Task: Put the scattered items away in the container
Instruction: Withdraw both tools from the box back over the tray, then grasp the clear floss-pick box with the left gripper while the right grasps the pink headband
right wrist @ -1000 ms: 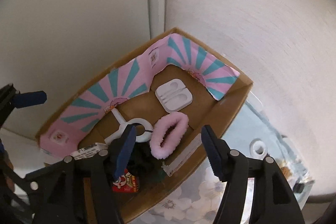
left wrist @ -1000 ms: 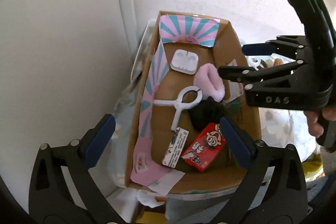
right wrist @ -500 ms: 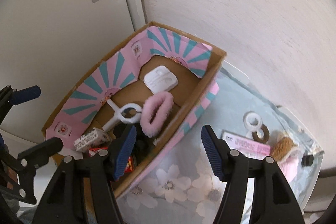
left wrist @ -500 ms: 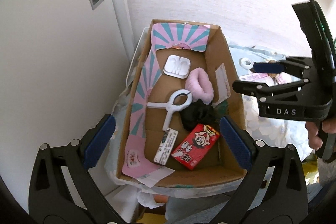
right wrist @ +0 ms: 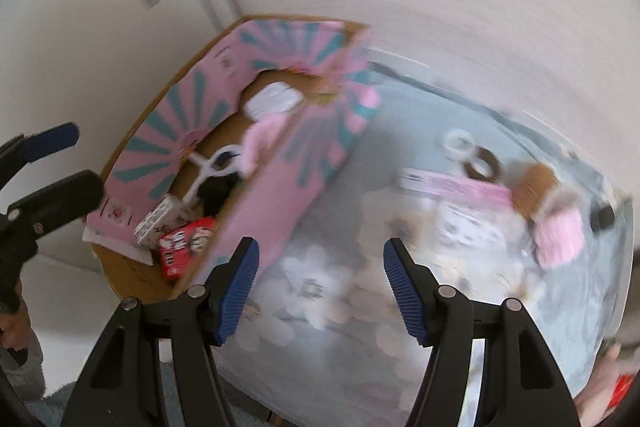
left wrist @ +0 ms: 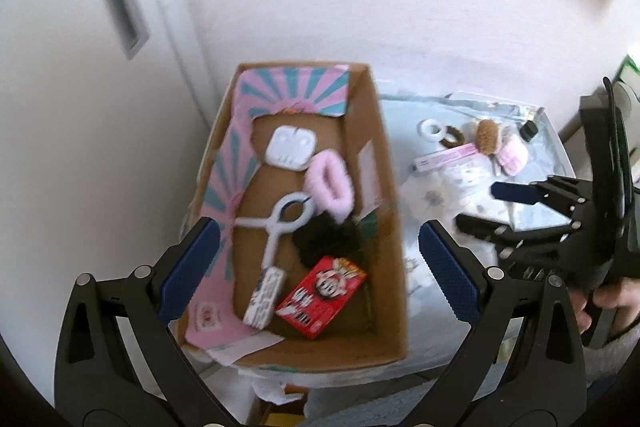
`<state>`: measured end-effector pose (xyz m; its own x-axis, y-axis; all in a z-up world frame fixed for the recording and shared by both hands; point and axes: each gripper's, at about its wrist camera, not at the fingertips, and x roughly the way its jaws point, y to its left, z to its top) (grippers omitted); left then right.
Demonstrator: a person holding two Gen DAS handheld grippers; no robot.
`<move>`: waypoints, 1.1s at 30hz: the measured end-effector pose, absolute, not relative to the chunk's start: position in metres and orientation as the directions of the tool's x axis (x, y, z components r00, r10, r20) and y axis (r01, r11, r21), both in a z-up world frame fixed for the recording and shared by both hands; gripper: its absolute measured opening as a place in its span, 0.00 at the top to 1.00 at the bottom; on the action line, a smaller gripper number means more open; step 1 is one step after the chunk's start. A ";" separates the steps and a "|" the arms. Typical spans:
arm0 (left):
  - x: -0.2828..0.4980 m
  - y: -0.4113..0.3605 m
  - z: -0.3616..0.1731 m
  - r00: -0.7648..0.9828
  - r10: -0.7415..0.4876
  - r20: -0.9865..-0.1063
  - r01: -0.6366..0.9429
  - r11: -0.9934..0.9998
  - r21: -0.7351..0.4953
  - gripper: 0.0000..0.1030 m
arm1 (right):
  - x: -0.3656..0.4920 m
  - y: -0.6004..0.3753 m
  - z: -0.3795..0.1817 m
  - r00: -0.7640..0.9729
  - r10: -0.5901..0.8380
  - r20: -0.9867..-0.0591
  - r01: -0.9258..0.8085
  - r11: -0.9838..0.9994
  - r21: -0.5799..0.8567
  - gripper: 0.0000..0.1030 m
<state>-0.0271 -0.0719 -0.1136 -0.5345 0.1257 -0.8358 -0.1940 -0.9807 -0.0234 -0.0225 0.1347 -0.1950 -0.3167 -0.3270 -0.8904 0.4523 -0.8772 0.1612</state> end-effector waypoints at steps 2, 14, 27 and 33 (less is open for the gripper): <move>-0.029 -0.058 -0.110 -0.536 0.137 -0.833 -0.223 -0.975 -0.016 0.03 | -0.026 0.162 -0.193 -0.339 -0.319 -0.885 0.393 -0.903 0.175 0.41; -0.037 0.043 -0.140 -0.436 0.205 -0.876 -0.386 -0.922 -0.024 0.03 | -0.011 0.329 -0.220 -0.350 -0.254 -0.902 0.011 -0.964 0.267 0.41; -0.099 0.128 -0.227 -0.245 0.195 -0.950 -0.266 -0.955 -0.127 0.03 | -0.053 0.360 -0.243 -0.296 -0.280 -0.913 0.069 -0.960 0.272 0.41; -0.119 0.152 -0.255 -0.220 0.150 -0.964 -0.213 -0.972 -0.102 0.03 | -0.082 0.358 -0.259 -0.275 -0.316 -0.908 0.197 -0.943 0.269 0.41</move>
